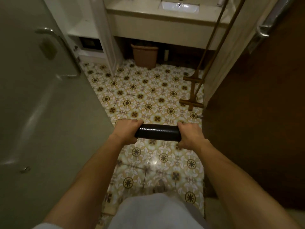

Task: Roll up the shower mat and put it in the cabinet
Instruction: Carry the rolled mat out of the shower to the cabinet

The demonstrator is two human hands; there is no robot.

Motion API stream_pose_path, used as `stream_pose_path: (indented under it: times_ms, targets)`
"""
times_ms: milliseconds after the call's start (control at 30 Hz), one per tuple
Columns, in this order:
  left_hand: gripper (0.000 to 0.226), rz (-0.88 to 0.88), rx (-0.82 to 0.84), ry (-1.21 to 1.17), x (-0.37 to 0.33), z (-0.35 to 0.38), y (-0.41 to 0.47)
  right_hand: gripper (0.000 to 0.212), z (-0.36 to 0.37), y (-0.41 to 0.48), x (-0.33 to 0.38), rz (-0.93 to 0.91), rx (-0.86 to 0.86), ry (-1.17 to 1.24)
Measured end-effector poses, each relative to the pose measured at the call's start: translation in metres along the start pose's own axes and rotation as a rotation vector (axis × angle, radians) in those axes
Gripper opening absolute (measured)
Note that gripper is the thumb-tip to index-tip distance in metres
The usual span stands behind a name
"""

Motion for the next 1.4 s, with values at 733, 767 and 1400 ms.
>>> stream_pose_path:
  times_ms: [733,767,1400]
  targets:
    - [0.045,-0.133,-0.042,-0.036,0.168,-0.067,0.224,0.065,-0.075,0.318,-0.050,-0.104,-0.019,-0.065]
    - [0.050,-0.139,-0.035,-0.033,0.180,-0.072,0.231,0.065,-0.082,0.332,-0.047,-0.106,-0.027,-0.068]
    - [0.049,-0.377,-0.086,-0.136,0.381,-0.144,0.400,0.063,-0.185,0.622,-0.027,-0.194,-0.095,-0.098]
Point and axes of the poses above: each hand's wrist, its own y-axis towards the middle knuckle, its own z-axis out of the palm, x = y × z, the point moved 6 cm from there along y, towards the middle knuckle, and after that the axes turned 13 degrees about -y, right-handed, at the moved point
